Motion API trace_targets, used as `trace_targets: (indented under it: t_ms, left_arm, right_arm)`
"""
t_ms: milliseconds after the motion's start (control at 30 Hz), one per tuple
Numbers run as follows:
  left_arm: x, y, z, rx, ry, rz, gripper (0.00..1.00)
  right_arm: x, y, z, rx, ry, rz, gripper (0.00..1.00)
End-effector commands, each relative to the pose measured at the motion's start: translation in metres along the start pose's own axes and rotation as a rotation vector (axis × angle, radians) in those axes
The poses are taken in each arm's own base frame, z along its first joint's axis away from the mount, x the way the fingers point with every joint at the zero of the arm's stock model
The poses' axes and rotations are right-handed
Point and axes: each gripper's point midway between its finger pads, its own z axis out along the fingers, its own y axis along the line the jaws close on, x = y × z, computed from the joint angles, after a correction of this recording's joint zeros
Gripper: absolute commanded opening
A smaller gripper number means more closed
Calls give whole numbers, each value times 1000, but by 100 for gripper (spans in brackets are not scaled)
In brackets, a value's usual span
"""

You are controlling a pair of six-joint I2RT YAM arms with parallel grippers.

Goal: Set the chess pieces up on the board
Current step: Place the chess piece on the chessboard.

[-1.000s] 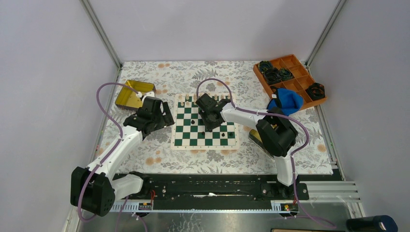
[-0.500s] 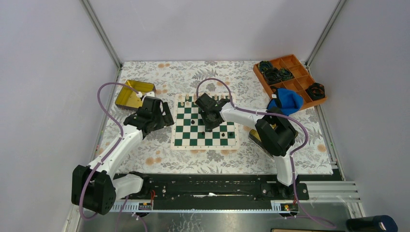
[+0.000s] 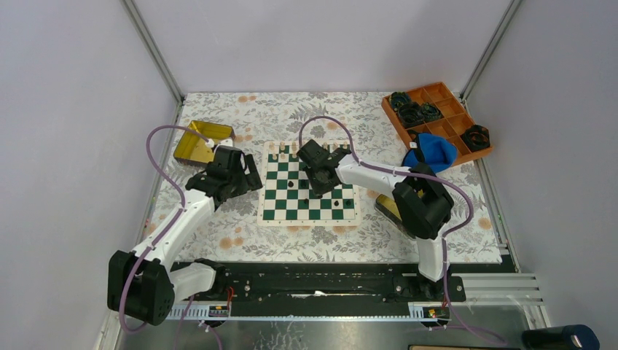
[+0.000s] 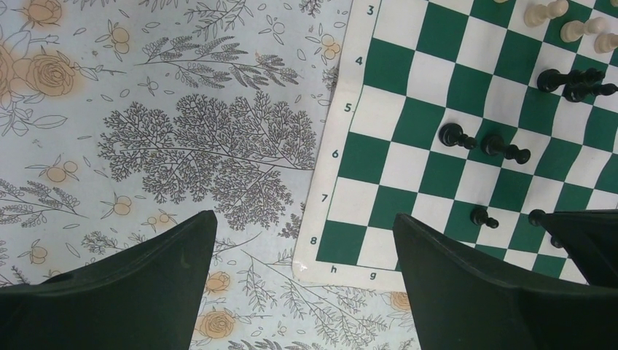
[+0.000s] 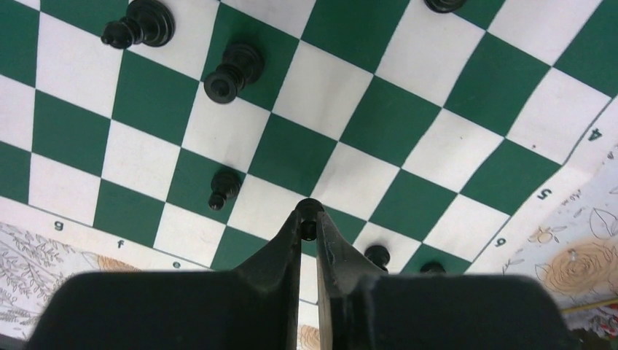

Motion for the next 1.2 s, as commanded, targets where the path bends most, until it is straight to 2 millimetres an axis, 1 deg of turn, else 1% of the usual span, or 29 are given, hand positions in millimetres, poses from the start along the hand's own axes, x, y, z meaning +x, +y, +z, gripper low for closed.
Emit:
trace_targets:
  t_ms: [0, 200, 400, 833, 1167]
  left_arm:
    - [-8, -6, -3, 42, -45, -30, 99]
    - [-7, -6, -5, 44, -47, -42, 99]
    - [-7, -6, -5, 41, -49, -51, 99]
    - [-5, -4, 0, 26, -36, -52, 99]
    - [-5, -5, 2, 29, -35, -53, 99]
  right_arm:
    - [-4, -4, -26, 14, -48, 1, 3]
    - [6, -8, -26, 21, -39, 6, 3]
    - [12, -7, -24, 11, -32, 7, 3]
    - [14, -3, -18, -8, -18, 3, 3]
    - [16, -1, -15, -21, -6, 5, 5]
